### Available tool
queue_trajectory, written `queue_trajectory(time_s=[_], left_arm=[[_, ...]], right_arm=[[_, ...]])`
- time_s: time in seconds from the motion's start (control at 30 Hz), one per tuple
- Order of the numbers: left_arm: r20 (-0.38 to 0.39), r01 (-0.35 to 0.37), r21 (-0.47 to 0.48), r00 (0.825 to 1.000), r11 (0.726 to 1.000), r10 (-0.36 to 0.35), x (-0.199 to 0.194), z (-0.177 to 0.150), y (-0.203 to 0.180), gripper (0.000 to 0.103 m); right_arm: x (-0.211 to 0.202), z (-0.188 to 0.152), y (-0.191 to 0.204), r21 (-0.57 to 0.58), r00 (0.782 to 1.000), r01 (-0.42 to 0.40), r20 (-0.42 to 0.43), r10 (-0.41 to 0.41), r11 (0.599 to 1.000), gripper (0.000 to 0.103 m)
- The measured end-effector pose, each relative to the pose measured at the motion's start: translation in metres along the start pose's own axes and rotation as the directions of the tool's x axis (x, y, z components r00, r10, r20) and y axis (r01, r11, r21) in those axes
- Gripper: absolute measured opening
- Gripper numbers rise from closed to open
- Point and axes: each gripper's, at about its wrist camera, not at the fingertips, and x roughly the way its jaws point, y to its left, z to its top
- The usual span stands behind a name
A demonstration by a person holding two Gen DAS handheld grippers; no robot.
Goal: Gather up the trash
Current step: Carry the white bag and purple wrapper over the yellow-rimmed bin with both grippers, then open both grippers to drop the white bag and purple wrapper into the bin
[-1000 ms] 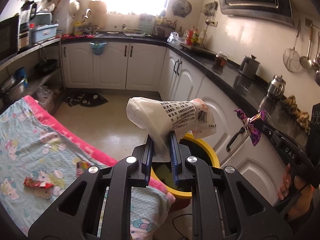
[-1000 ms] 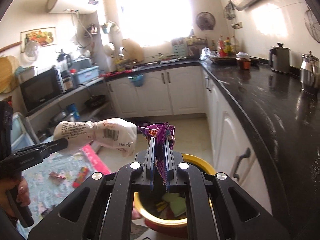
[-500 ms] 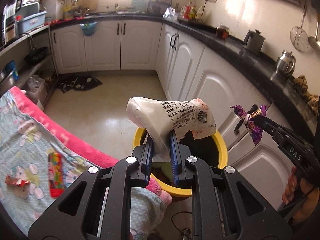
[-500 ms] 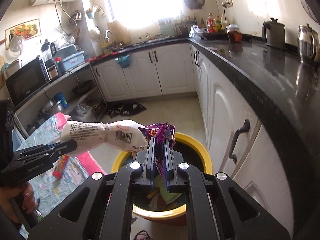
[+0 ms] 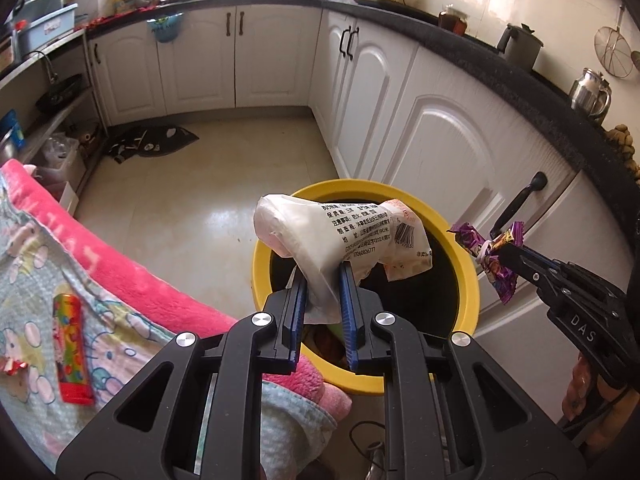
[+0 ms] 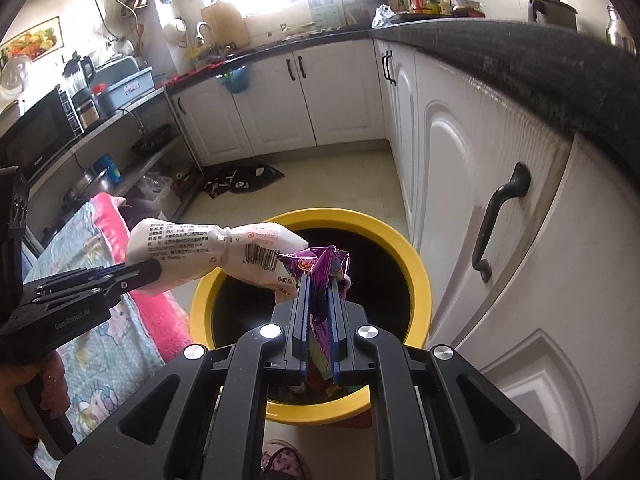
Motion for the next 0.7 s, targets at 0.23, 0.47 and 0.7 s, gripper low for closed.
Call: queue_trajectory(time_s=[0.23, 0.47, 0.7], left_arm=[[-0.021, 0.011, 0.004, 1.000, 1.000, -0.010, 0.012, 0.001, -0.001, 0.017], [-0.005, -0.001, -0.031, 1.000, 1.000, 0.001, 0.003, 0.002, 0.011, 0.035], [0.041, -0.023, -0.067, 0.999, 0.997, 0.026, -0.026, 0.001, 0.025, 0.050]], right_arm=[[0.010, -0.001, -0.001, -0.009, 1.000, 0.022, -0.012, -0.023, 1.000, 0.016], [0.008, -0.003, 0.000, -0.008, 0.999, 0.035, -0.002, -0.035, 0.999, 0.041], [0.000, -0.002, 0.005, -0.011, 1.000, 0.024, 0.017, -0.024, 1.000, 0.042]])
